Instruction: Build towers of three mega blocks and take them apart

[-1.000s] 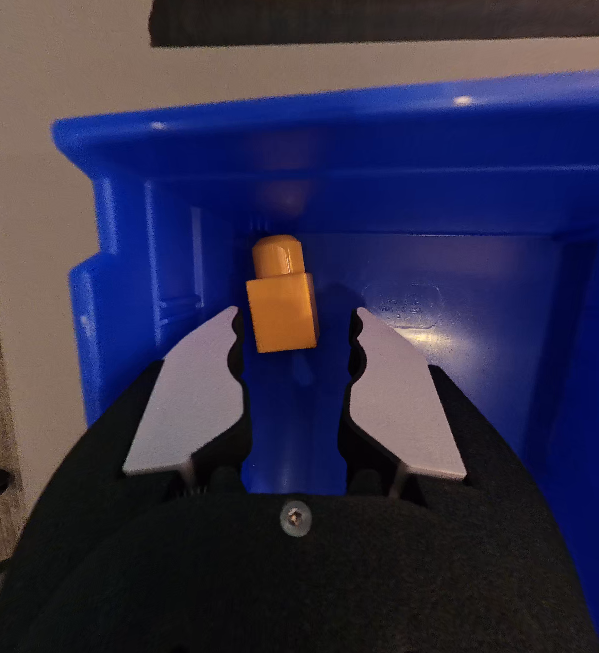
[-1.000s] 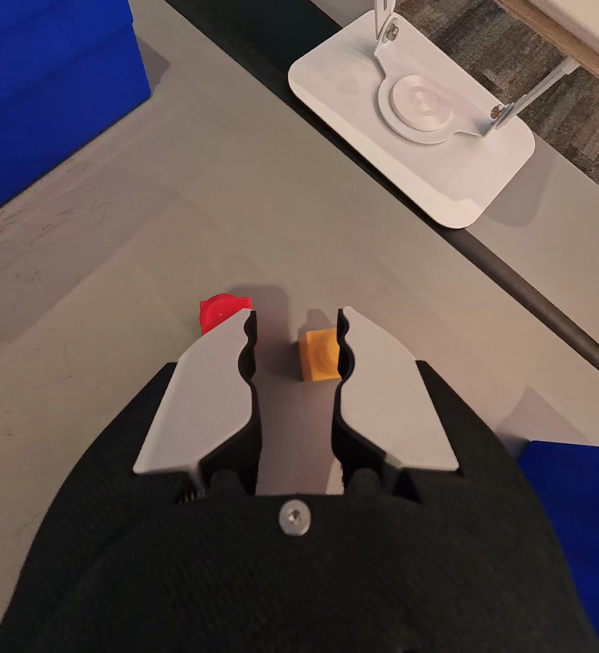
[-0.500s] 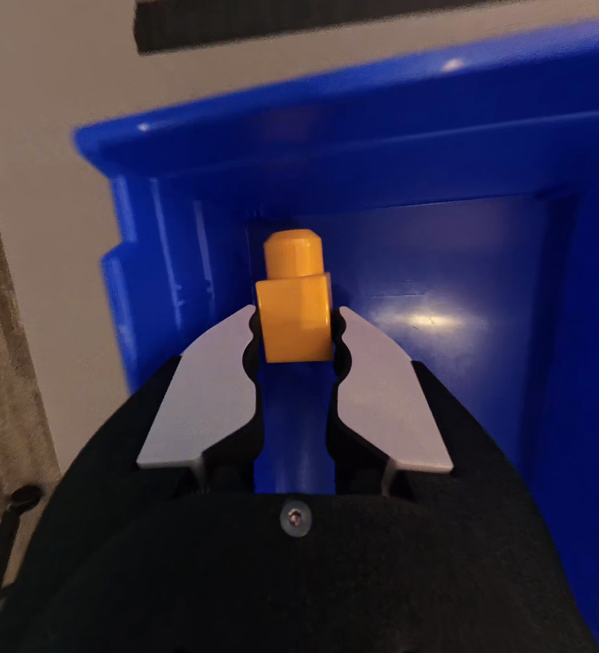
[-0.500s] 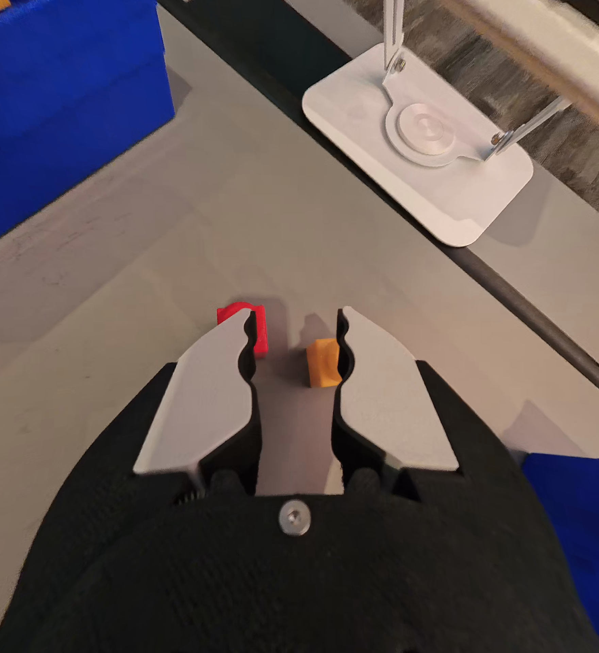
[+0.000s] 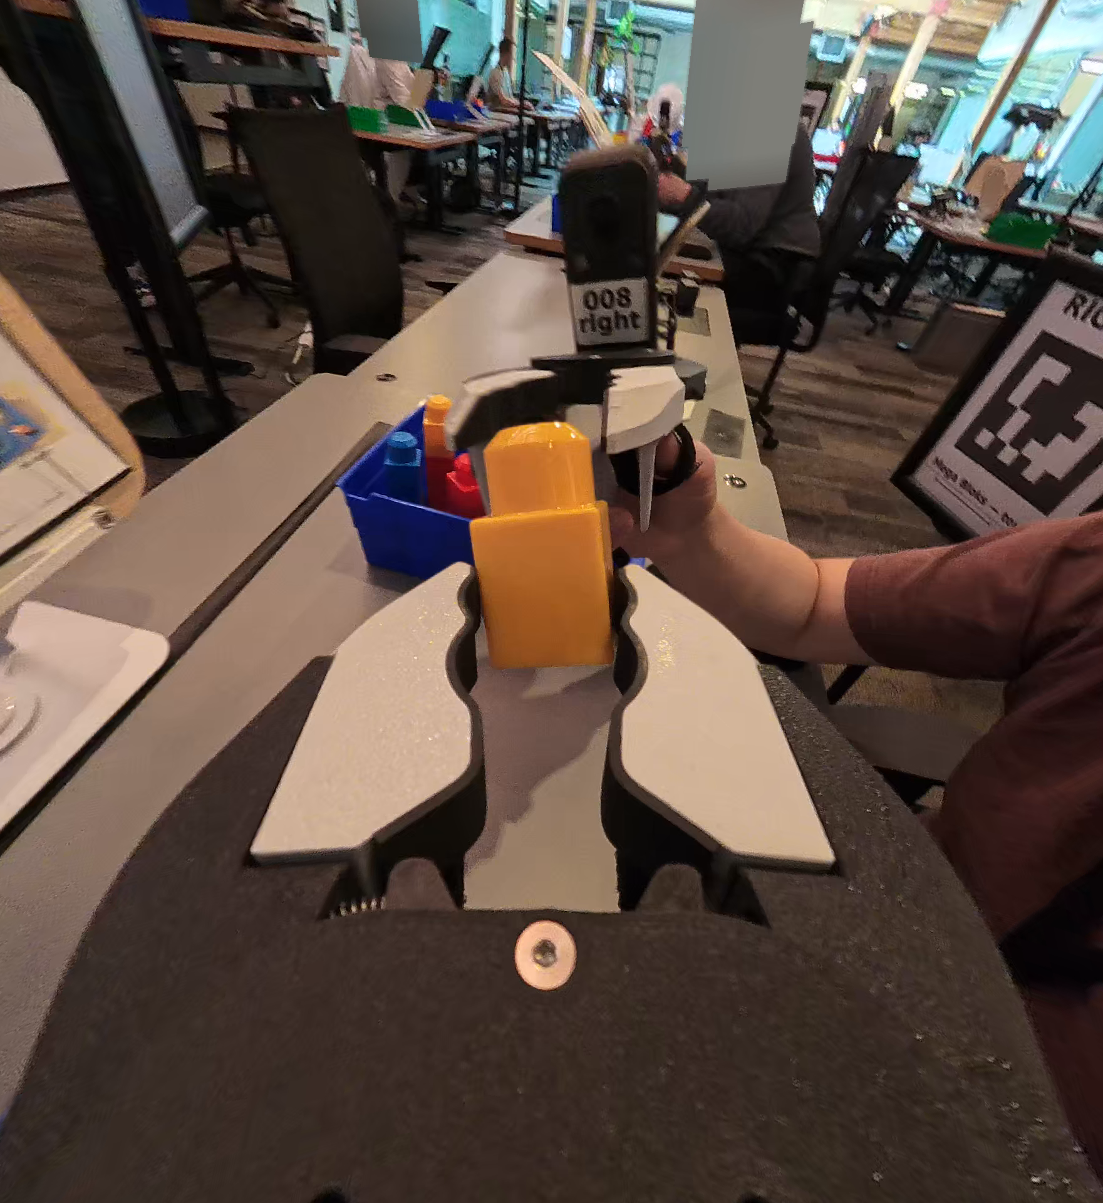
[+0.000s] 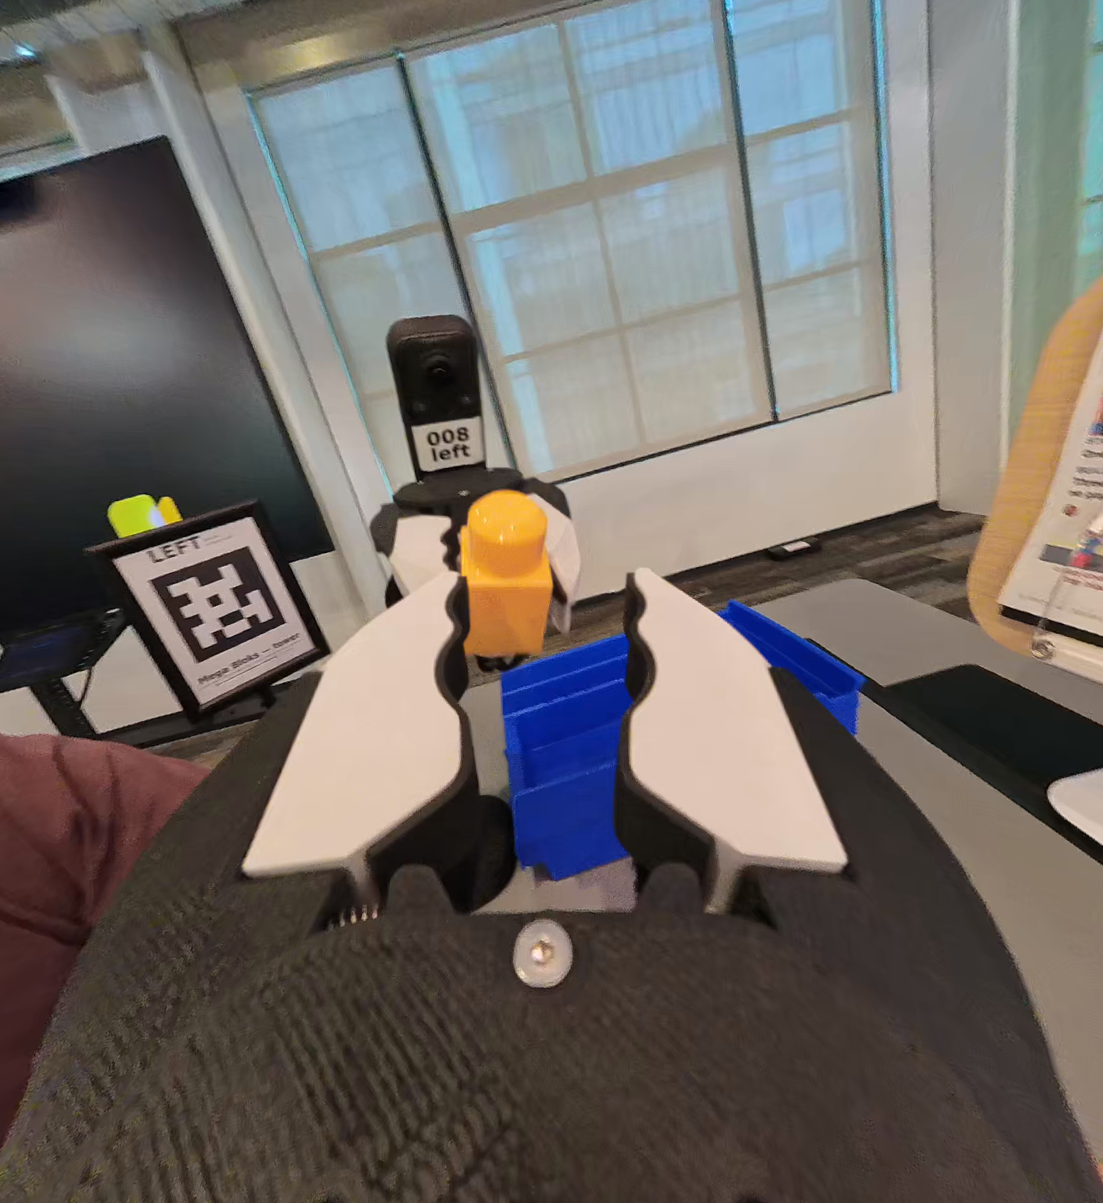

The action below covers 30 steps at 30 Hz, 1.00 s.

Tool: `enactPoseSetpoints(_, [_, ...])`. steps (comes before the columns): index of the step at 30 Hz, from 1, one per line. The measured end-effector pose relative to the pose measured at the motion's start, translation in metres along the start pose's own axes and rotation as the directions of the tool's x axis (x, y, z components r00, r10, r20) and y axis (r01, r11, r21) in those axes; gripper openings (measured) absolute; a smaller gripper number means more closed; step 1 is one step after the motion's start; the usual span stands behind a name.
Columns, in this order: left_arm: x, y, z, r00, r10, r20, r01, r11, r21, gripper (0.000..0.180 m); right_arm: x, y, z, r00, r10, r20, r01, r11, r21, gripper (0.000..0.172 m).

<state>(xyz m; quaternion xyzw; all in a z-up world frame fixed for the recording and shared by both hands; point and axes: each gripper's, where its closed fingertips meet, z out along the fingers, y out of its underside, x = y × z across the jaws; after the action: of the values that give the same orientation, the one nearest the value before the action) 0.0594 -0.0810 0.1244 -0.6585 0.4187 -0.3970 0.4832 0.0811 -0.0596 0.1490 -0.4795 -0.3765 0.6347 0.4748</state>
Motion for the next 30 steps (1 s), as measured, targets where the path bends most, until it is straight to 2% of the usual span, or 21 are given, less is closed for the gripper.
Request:
enactPoseSetpoints(3, [0.005, 0.007, 0.019, 0.999, 0.042, 0.032, -0.041, 0.998, -0.044, 0.039, -0.017, 0.0, 0.004, 0.996, 0.028, 0.086, -0.027, 1.0, -0.009, 0.051])
enactPoseSetpoints(7, [0.014, 0.006, 0.029, 1.0, 0.015, -0.022, -0.016, 1.0, -0.019, 0.039, -0.012, 0.014, 0.008, 0.999, -0.015, 0.03, 0.018, 0.995, -0.098, 0.051])
enactPoseSetpoints(9, [0.012, 0.01, 0.032, 0.999, 0.026, -0.021, -0.027, 0.999, -0.034, 0.038, -0.019, 0.012, 0.007, 0.997, -0.02, 0.071, 0.026, 0.996, -0.086, 0.029])
enactPoseSetpoints(12, [0.014, 0.014, 0.036, 0.999, -0.003, -0.048, 0.001, 0.999, -0.042, 0.039, -0.018, 0.016, 0.006, 0.996, -0.061, 0.064, 0.069, 0.988, -0.14, 0.03])
enactPoseSetpoints(15, [0.02, 0.019, 0.043, 0.993, -0.042, -0.114, 0.038, 0.999, -0.039, 0.05, -0.023, 0.018, 0.005, 0.992, -0.089, 0.085, 0.102, 0.982, -0.159, 0.03])
enactPoseSetpoints(20, [0.026, 0.026, 0.05, 0.971, -0.103, -0.216, 0.094, 0.994, -0.05, 0.043, -0.025, 0.025, 0.006, 0.985, -0.153, 0.083, 0.168, 0.962, -0.215, 0.029])
enactPoseSetpoints(30, [0.024, 0.031, 0.049, 0.98, -0.069, -0.188, 0.055, 0.995, -0.079, 0.042, -0.024, 0.031, 0.006, 0.985, -0.163, 0.06, 0.173, 0.946, -0.274, 0.029])
